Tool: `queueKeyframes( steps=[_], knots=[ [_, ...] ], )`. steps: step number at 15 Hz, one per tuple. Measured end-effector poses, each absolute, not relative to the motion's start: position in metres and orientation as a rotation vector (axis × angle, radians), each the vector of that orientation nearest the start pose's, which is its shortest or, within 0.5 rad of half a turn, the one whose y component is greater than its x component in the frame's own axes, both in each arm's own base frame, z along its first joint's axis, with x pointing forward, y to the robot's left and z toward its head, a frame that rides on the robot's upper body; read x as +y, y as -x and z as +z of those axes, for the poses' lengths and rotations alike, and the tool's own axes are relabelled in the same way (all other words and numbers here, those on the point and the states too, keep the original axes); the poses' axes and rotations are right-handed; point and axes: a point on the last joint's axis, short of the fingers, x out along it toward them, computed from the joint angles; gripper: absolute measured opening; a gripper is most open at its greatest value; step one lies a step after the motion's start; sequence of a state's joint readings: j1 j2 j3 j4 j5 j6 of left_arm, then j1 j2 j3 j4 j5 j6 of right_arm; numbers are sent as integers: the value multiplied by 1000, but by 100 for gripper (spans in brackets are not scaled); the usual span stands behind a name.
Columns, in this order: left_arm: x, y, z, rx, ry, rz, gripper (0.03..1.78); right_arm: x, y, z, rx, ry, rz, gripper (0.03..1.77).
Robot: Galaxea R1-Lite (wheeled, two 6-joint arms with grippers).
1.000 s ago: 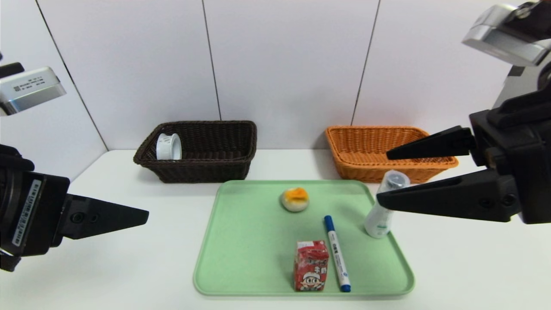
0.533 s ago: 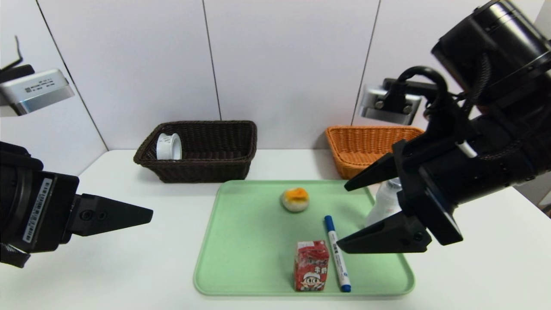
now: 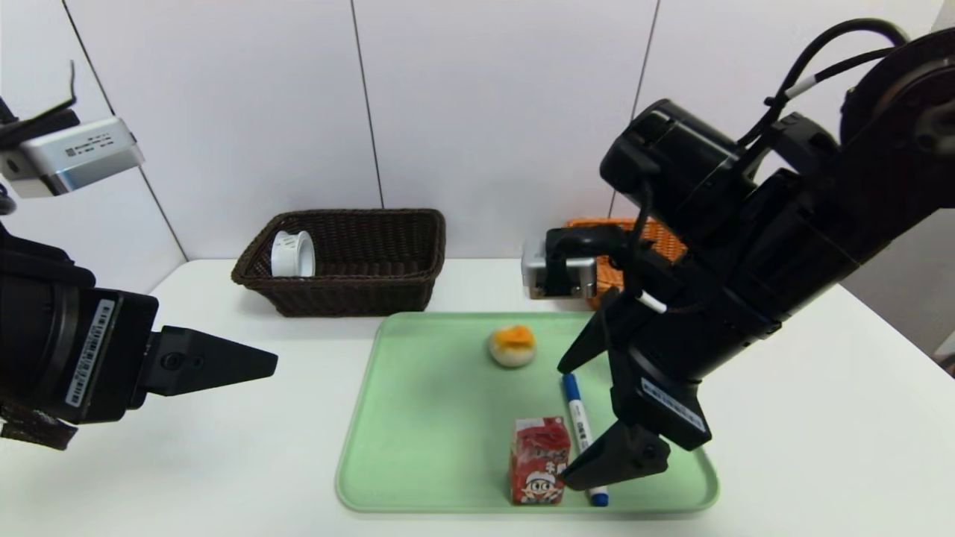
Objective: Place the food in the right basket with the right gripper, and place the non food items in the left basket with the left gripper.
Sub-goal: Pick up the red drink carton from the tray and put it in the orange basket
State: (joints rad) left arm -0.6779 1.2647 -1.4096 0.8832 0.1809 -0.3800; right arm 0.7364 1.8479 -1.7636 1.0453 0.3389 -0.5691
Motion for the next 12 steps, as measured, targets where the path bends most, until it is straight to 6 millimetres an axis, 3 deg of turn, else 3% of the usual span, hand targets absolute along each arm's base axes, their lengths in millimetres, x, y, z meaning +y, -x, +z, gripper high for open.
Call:
queueKeyframes(
  steps=[6,12],
  knots=[
    [-91,-119,317,753,48,-334,169,232,-231,230,911,850,1247,171],
    [-91,-119,317,754,49,-332,169,253,-227,211,943,942,1258,171]
  ],
)
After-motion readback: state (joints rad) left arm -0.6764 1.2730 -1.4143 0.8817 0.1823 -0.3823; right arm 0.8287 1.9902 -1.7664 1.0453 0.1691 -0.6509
